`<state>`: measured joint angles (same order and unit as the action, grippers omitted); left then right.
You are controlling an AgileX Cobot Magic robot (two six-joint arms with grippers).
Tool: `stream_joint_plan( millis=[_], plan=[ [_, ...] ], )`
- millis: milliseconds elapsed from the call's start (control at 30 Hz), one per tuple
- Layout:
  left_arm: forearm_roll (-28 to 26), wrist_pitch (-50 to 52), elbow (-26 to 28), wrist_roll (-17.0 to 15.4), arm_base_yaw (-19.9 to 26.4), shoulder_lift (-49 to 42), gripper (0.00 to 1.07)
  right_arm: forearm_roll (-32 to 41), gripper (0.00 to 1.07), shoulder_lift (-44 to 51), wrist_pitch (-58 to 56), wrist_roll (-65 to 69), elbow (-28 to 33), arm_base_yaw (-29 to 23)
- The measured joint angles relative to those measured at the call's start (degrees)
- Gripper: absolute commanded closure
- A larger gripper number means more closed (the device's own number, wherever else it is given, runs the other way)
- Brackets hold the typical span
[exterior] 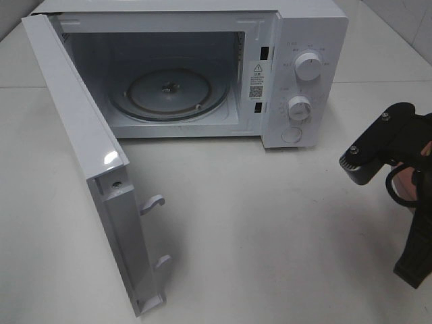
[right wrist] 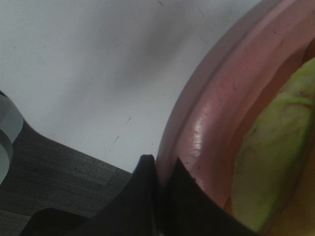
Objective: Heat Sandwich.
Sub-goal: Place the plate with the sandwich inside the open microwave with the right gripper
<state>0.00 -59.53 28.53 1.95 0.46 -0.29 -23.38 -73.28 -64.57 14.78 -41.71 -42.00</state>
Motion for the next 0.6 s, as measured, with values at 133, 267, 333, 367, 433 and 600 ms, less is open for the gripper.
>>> stream_joint_plan(
  millis=[133,267,333,367,433,600],
  plan=[
    [0.00,0.00,0.00,0.00,0.00,0.00,0.01,0.29,1.07,2.12,-1.78,0.00,0.11,-3.38],
    [0.00,0.00,0.00,0.00,0.00,0.00,0.01,0.29,1.07,3.50,-2.98,0.00,0.11,-6.47],
    [0.00,0.00,0.00,0.00,0.00,0.00,0.01,0.29,1.07,4.07,-3.44,0.00,0.11,-8.08],
    [0.00,0.00,0.00,0.00,0.00,0.00,0.01,0.29,1.07,4.07,-3.44,0.00,0.11,-8.08],
    [0.00,0.00,0.00,0.00,0.00,0.00,0.01,0.29,1.07,4.76,-4.07,-0.17,0.11,-10.31],
    [0.00,0.00,0.00,0.00,0.00,0.00,0.01,0.29,1.07,4.81,-4.18,-1.43,0.11,-14.90]
  ],
)
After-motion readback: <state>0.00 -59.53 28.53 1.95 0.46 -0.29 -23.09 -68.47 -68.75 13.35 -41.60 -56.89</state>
